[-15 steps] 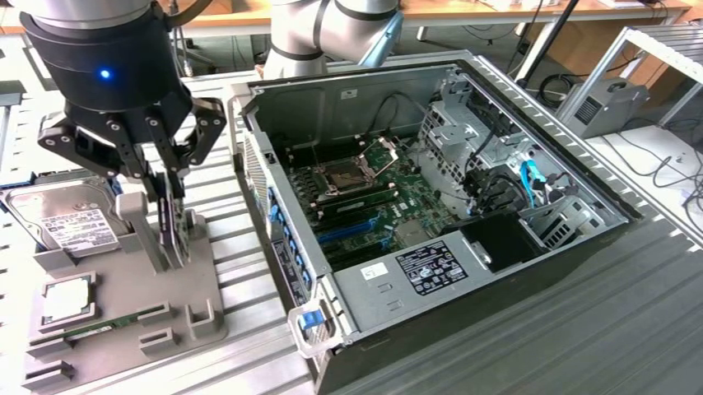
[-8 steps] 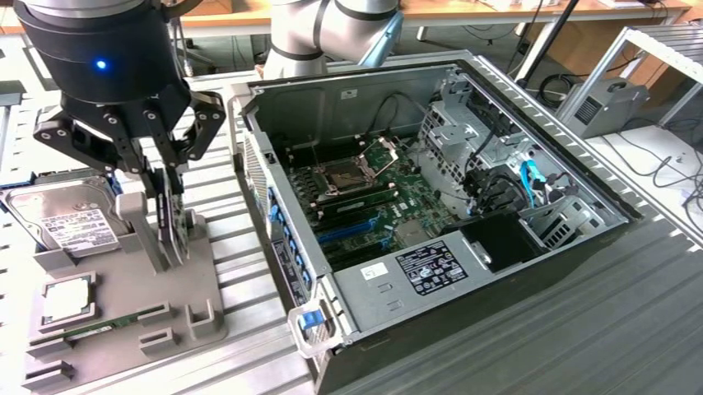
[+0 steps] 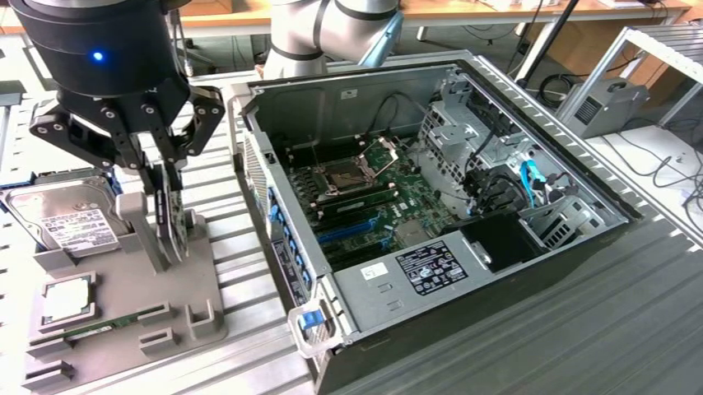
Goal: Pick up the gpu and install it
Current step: 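Pick up the gpu and move the gpu toward the slot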
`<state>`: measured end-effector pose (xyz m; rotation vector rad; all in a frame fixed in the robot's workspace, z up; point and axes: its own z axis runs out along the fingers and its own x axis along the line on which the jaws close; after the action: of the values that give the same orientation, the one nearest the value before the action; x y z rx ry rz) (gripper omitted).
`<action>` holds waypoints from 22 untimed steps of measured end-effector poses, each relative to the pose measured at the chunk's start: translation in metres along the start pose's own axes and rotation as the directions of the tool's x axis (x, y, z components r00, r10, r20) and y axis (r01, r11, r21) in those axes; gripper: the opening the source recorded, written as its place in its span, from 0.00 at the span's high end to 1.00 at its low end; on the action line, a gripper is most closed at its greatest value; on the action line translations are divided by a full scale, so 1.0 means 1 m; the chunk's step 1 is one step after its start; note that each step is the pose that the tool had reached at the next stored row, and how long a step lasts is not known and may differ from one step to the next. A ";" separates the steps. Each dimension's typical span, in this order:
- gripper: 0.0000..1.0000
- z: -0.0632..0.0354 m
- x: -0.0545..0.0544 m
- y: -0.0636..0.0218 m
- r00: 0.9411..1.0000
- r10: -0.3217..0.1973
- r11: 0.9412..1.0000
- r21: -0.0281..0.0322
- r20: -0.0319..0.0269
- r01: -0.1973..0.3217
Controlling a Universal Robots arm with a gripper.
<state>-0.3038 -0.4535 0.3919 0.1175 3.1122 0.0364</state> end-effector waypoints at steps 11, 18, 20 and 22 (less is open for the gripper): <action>0.74 -0.0079 0.000 0.0002 1.000 0.000 1.000 0.000 0.000 0.000; 0.74 -0.0120 0.000 0.0003 1.000 0.000 1.000 0.000 0.000 0.000; 0.74 -0.0133 0.000 0.0003 1.000 0.000 1.000 0.000 0.000 0.000; 0.74 -0.0145 0.000 0.0003 1.000 0.000 1.000 0.000 0.000 0.000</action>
<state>-0.3038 -0.4535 0.4064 0.1175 3.1123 0.0362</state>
